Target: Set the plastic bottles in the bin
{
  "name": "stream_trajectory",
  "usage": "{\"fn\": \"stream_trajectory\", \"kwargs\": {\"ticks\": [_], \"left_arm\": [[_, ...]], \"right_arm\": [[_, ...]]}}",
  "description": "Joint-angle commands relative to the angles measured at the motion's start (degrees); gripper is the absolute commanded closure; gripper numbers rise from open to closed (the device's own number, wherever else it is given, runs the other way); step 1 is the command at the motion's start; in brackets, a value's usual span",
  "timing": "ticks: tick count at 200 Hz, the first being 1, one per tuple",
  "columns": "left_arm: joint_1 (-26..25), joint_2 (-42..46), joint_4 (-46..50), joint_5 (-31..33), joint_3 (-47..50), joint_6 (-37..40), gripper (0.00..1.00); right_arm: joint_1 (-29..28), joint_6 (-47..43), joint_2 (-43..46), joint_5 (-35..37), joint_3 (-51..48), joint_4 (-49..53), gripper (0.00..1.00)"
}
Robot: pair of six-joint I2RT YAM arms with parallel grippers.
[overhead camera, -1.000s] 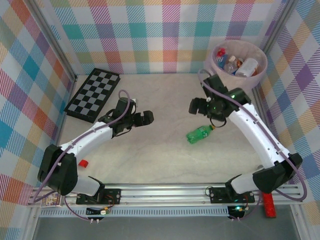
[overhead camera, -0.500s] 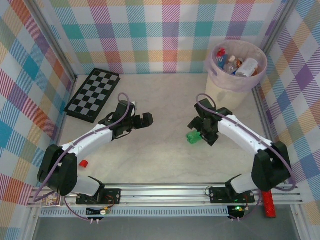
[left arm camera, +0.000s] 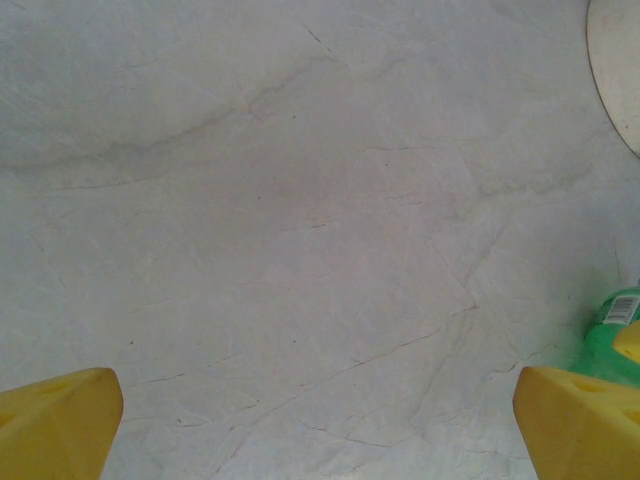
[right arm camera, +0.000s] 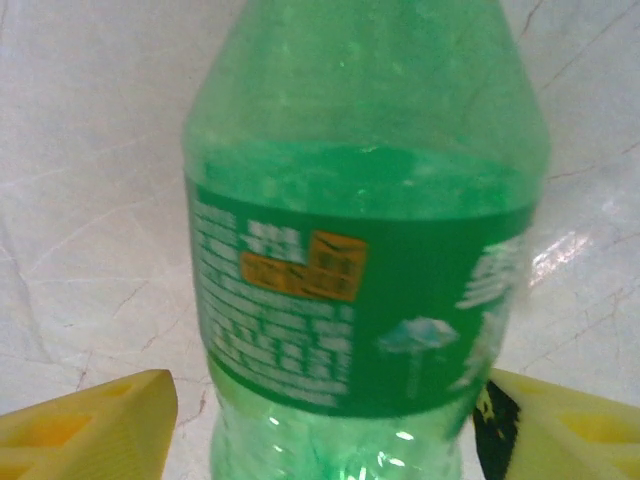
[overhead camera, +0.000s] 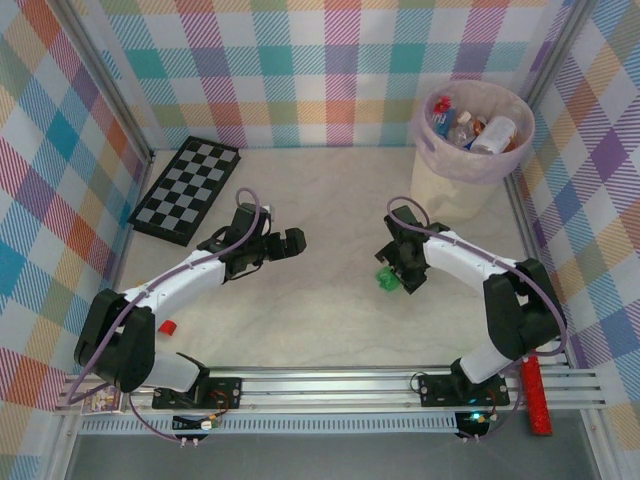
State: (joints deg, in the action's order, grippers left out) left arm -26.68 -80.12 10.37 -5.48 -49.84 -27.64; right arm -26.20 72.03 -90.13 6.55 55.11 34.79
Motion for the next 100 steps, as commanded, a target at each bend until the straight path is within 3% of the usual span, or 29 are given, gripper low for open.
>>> {"fn": "stream_trajectory", "kwargs": {"ticks": [1, 58, 100], "left_arm": [[0.7, 1.1, -0.2, -0.8, 0.1, -0.8, 0.0], [0.7, 0.9, -0.3, -0.8, -0.1, -1.0, 0.0], [0.7, -0.6, 1.1, -1.8, -2.2, -0.3, 0.0]], "right_arm": [[0.5, -0.3, -1.0, 1.4, -0.4, -0.8, 0.28], [1.0, -3.5, -0.7, 1.9, 1.2, 2.3, 0.4], [0.7, -7.9, 7.1, 1.2, 6.6, 11.2, 0.43]]}}
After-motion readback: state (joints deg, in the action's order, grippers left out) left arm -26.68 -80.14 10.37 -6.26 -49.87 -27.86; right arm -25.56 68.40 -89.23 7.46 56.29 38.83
